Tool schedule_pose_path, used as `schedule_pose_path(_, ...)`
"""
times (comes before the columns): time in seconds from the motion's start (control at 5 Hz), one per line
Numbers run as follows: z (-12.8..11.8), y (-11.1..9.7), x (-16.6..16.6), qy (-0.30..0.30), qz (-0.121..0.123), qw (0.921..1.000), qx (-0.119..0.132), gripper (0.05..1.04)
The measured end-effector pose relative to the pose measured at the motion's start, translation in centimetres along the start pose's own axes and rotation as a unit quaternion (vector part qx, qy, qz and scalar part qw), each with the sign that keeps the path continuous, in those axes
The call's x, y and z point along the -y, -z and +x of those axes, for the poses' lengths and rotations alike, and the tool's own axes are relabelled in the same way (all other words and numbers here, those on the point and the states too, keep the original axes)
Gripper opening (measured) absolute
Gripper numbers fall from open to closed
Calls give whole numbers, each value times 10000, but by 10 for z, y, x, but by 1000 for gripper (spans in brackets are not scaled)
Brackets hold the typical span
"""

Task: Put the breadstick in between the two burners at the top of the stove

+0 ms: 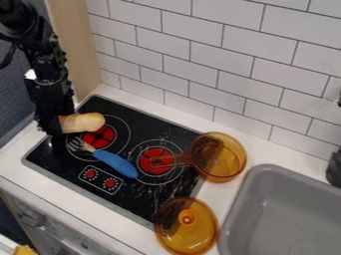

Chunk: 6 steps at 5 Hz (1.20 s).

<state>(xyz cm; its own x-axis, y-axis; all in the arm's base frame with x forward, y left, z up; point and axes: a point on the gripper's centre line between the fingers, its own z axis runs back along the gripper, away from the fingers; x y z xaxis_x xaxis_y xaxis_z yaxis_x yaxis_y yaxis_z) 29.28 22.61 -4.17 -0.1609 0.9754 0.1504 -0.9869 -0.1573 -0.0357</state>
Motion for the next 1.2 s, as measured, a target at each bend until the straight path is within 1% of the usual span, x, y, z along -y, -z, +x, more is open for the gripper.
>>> schedule_pose_path(0.2,-2,-27,9,779,-430,9960,-87,643)
schedule_pose_path(0.4,-2,-52,9,1551,-489,9867,45,643)
schedule_pose_path(0.6,-22,-76,15,2758,-561,9592,257,643)
schedule_pose_path(0.8,-54,-92,22,3916,-669,9155,631,643)
schedule_pose_path(1.0,-83,-94,34,5039,-723,8543,1054,643)
schedule_pose_path(1.2,-113,-83,52,6152,-714,7773,1108,643)
